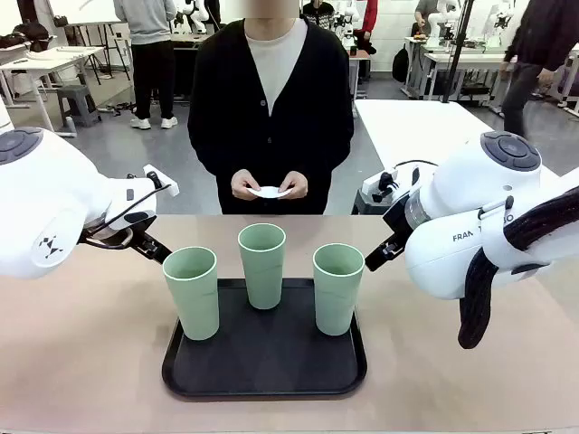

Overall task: Place coasters on the table and set cups on them.
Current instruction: Pick up one Reusable plastic cup and place it on a coaster set by the human.

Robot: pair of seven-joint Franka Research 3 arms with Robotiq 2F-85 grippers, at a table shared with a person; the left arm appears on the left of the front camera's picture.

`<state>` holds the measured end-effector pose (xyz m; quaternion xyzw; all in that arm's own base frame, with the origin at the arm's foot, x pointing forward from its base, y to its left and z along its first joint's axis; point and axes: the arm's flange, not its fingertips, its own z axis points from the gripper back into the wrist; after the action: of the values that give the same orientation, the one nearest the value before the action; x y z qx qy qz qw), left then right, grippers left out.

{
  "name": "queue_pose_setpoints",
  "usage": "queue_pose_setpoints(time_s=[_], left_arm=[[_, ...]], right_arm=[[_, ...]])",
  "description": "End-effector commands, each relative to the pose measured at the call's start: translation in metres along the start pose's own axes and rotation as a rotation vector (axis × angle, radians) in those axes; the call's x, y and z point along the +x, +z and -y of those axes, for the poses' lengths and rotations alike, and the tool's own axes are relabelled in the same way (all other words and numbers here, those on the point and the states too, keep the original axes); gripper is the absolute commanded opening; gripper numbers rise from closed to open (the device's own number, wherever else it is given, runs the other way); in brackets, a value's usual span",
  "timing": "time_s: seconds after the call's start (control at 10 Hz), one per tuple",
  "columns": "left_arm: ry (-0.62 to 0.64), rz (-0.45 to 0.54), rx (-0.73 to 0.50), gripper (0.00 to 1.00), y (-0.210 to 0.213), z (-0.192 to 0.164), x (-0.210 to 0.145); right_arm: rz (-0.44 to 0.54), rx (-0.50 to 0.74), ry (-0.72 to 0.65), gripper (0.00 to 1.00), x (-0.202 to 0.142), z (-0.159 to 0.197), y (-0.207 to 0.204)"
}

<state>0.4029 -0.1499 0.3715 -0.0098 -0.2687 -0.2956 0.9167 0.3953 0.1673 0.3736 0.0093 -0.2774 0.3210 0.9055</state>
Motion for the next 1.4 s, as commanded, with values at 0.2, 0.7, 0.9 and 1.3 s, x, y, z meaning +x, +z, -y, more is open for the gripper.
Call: queue_pose_setpoints(time_s=[0.2,0.7,0.9,1.3], left_arm=[[0.0,0.0,0.0,1.0,0.0,0.0001,0.0],[0.0,0.0,0.0,1.0,0.0,0.0001,0.0],[0.0,0.0,0.0,1.0,0.0,0.0001,0.0],[0.0,0.0,0.0,1.0,0.0,0.0002,0.0001]], right_arm=[[0.0,0.0,0.0,1.0,0.0,0.0,0.0],[0.0,0.0,0.0,1.0,0.0,0.0,0.0],[0.0,0.0,0.0,1.0,0.0,0.0,0.0],[0.0,0.0,0.001,1.0,0.0,-0.0001,0.0]])
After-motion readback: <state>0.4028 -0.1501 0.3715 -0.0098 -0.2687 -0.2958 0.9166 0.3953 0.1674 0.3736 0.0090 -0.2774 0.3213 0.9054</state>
